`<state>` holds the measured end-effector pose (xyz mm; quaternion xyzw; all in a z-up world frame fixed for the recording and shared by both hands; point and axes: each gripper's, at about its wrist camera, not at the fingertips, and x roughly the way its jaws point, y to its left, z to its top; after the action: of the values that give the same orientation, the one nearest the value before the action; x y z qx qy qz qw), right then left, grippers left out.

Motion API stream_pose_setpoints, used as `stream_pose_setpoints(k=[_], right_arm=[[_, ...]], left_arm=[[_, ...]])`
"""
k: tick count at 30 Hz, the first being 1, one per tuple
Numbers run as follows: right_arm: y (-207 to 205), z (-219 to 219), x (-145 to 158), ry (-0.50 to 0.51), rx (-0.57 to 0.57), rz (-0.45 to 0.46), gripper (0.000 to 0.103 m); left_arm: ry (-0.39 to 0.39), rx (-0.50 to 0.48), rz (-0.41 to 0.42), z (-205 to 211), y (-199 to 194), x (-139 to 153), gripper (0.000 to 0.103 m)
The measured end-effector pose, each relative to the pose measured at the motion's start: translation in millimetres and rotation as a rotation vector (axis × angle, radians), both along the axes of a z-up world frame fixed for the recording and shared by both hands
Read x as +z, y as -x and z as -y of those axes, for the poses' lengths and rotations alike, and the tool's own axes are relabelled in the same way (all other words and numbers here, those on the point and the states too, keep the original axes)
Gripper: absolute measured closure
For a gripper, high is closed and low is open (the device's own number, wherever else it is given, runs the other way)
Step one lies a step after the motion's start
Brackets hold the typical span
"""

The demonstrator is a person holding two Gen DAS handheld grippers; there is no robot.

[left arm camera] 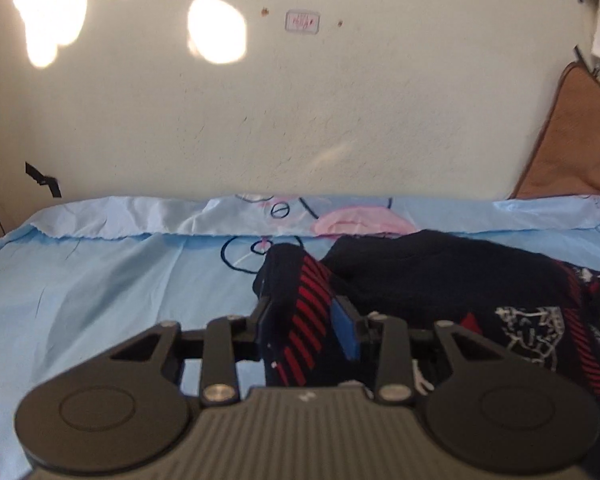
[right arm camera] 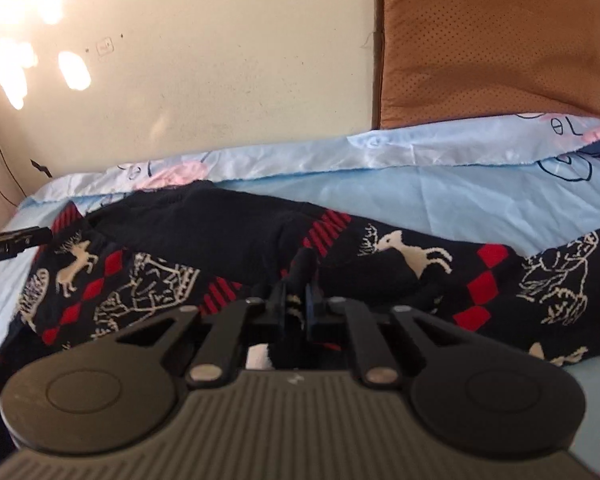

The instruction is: Fold small clothes

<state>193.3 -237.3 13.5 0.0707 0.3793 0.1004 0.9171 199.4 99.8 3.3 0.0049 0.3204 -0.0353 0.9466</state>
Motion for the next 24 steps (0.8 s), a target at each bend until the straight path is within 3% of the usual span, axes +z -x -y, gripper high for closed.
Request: stream_pose_setpoints(k=[2, 5, 8, 10, 12, 14, 19, 22, 24], right_arm=[[2, 4, 9, -0.020, -0.014, 0.054, 0.091], [6, 17, 35, -0.086, -0.064, 0.187, 0.091], [0, 29, 42, -0.104, -0.142, 0.256, 0.091], [-12, 32, 26, -0.091, -0.194, 0.227, 0.091], [-28, 29, -2, -0.031, -0.215, 0.128, 0.084], [-31, 31, -20, -0.031, -0.190, 0.052, 0.084], [4, 76, 8, -0.233, -0.254, 0.136, 0.075], [21, 102, 13, -0.372, -0.277, 0.090, 0.075], [29, 109, 8, -0.405, -0.311, 0.057, 0.075]], left_arm=[[0.002, 0.024, -0.015, -1, -8, -6, 0.092], [0.072, 0.059, 0.047, -10, -4, 0, 0.093], [0.135, 0.136, 0.097, -15, -4, 0, 0.096], [0.102, 0.197, 0.084, -12, -12, -8, 0.099], [0.067, 0.204, -0.010, -11, -26, -24, 0.096], [0.081, 0.208, -0.003, -15, -22, -22, 0.095], [0.115, 0.211, 0.103, -23, 4, 11, 0.092], [0.166, 0.140, 0.135, -11, 9, 24, 0.089], [0.183, 0.088, 0.127, 4, 7, 24, 0.086]])
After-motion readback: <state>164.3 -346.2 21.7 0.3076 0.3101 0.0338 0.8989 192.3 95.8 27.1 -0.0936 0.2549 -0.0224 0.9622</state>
